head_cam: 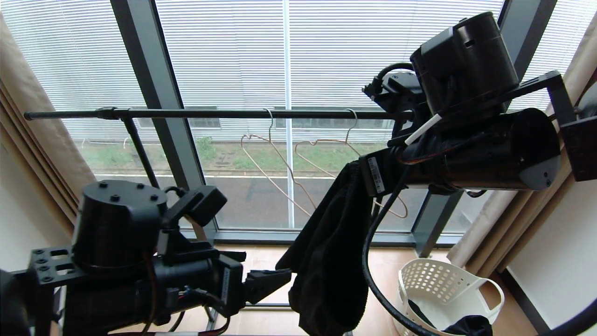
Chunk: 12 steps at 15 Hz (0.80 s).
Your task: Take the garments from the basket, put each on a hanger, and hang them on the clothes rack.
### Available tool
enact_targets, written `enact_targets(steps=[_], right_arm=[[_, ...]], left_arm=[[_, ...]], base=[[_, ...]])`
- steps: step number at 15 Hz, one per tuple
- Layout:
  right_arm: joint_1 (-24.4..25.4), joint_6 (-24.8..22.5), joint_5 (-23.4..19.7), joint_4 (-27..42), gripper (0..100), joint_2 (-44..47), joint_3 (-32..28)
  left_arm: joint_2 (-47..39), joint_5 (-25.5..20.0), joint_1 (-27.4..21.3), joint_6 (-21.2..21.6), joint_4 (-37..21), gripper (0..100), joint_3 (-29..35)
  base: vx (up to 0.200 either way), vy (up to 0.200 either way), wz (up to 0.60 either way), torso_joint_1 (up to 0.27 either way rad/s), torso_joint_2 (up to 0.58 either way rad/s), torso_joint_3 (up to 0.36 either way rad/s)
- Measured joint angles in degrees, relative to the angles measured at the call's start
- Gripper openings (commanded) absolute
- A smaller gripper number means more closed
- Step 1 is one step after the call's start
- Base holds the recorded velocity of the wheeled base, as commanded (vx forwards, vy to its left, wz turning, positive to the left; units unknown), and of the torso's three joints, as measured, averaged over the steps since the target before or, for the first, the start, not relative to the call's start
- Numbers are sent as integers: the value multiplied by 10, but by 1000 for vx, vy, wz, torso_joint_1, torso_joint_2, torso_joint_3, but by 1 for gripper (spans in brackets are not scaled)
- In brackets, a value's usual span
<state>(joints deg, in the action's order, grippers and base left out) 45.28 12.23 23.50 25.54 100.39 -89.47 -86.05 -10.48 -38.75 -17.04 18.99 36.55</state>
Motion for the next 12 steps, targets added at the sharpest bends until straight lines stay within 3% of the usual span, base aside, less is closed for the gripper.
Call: enact_targets(steps=[5,12], right_arm=[[20,-1,27,0,0,25,-25],[30,2,47,2,0,20,-25]], left_arm=[[-110,70,-38,-14,0,100,68],[-171,94,-96,-40,2,100,99]], base=[[0,0,0,0,0,0],[0,0,0,0,0,0]])
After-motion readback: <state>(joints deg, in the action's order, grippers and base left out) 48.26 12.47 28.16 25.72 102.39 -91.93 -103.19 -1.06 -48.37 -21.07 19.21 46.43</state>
